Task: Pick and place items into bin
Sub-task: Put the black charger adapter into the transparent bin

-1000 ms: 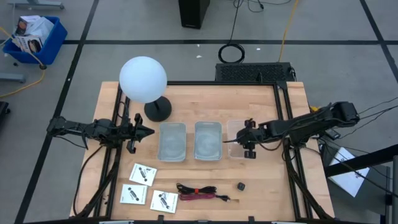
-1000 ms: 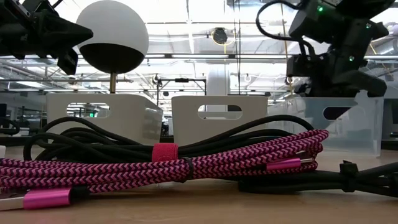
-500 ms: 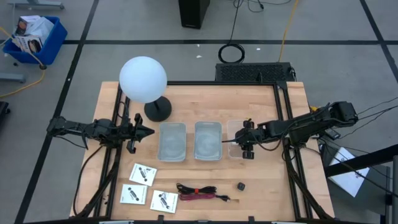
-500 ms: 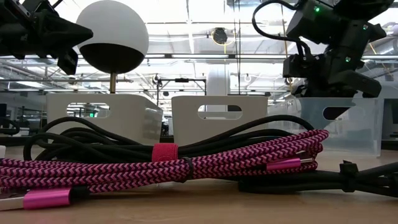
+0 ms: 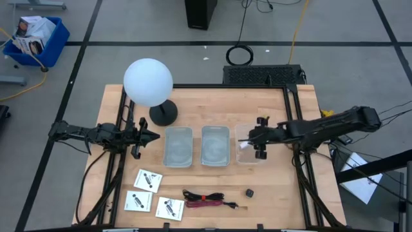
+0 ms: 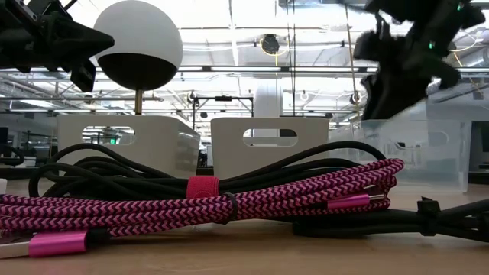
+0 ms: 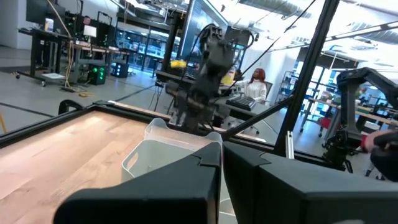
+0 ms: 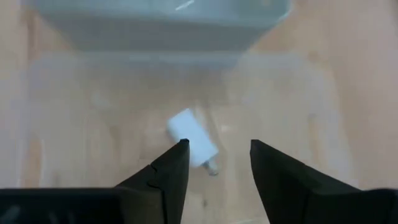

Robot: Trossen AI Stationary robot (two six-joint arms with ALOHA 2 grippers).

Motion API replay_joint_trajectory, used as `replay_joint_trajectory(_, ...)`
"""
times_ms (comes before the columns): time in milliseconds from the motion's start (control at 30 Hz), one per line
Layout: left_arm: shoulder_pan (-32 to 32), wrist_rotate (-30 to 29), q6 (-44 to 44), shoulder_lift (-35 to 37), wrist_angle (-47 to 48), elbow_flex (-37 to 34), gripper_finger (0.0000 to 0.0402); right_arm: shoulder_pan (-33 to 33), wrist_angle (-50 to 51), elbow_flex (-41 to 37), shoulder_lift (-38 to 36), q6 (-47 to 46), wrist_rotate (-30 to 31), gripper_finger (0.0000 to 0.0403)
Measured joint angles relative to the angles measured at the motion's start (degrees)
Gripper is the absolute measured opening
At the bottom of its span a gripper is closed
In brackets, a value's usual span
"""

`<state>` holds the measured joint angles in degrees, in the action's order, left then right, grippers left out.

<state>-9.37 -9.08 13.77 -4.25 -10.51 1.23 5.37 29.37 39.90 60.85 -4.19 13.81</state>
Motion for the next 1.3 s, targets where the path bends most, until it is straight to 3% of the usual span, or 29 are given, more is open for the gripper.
replay_joint_trajectory(100, 0.0, 0.0, 0.0, 0.0, 0.0, 0.0, 0.0021, 0.0, -0.4, 1.2, -4.6, 0.0, -0.9, 0.0168)
replay_joint_trajectory(233, 0.0, 0.0, 0.0, 0.0, 0.0, 0.0, 0.0021, 0.8, -2.2, 1.5, -8.9, 0.6, -9.8, 0.0172)
replay_joint_trajectory(367, 0.0, 0.0, 0.0, 0.0, 0.0, 0.0, 0.0021, 7.0, -5.7, 1.5, -8.7, -2.1, -14.7, 0.0173)
replay_joint_trajectory(633, 0.0, 0.0, 0.3, 0.0, 0.0, 0.0, 0.0021, 26.0, -15.7, 1.5, 0.4, -0.4, -5.8, 0.0174)
replay_joint_trajectory(800, 0.0, 0.0, 1.9, 0.0, 0.1, 0.0, 0.0021, 34.1, -18.6, 1.5, 5.1, 0.1, -0.1, 0.0174)
replay_joint_trajectory(1033, 0.0, 0.1, 1.9, 0.0, 0.4, 0.0, 0.0021, 36.8, -29.9, 1.5, 10.2, 1.3, 1.1, 0.0217)
replay_joint_trajectory(1300, 0.0, 0.1, 1.9, 0.0, 0.5, 0.0, 0.0021, 36.8, -29.7, 1.5, 14.0, 0.5, -2.1, 0.0291)
